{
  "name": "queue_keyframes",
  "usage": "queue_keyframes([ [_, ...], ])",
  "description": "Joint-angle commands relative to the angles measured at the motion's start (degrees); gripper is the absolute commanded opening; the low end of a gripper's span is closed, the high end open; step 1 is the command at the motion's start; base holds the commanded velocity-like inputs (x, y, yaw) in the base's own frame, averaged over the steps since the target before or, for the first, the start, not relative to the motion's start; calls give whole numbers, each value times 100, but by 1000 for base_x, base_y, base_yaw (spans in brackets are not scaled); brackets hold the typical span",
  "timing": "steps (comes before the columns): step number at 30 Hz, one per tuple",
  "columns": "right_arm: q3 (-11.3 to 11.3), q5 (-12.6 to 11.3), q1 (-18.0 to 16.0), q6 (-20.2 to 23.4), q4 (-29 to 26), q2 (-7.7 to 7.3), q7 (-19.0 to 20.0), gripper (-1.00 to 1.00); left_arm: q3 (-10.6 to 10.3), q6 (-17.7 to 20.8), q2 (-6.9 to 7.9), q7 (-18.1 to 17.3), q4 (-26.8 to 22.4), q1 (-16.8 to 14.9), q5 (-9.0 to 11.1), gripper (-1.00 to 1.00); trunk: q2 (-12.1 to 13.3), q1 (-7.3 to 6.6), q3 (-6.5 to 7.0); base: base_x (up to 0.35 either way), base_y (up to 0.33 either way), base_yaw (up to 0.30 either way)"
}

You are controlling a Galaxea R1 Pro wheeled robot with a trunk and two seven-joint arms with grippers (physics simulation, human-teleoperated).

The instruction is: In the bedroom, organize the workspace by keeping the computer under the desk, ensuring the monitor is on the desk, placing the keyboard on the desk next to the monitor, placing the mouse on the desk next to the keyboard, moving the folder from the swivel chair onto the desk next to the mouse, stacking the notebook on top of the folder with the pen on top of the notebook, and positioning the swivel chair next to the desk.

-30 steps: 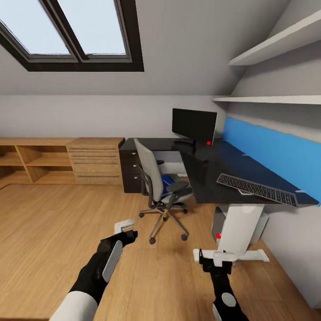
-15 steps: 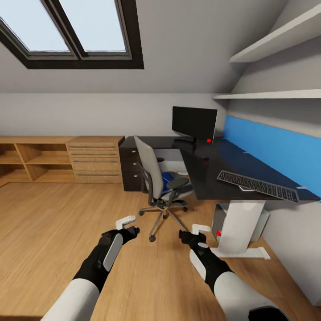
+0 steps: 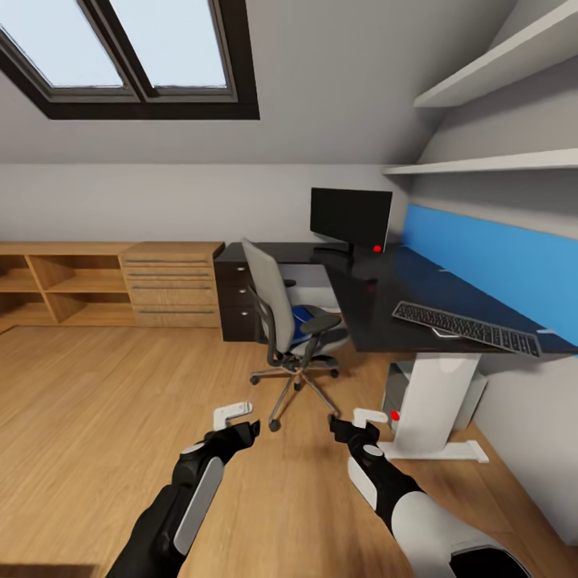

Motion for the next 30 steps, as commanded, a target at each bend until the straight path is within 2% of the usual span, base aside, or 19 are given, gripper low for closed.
queue_keyframes([
  [1, 50, -60, -5, -25, 6, -4, -33, 100, -10, 18, 4, 53, -31, 12, 61, 100, -44, 22, -24, 38, 139, 0],
  [15, 58, -62, 3, -59, -32, -3, -24, 100, -7, 54, 15, 42, -120, 70, 74, 100, -606, 330, -275, 14, 264, 0],
  [30, 47, -54, 4, -73, -113, 1, -28, 100, 3, 49, 32, 44, -128, 71, 55, 100, -1207, 659, -545, 4, 25, 0],
])
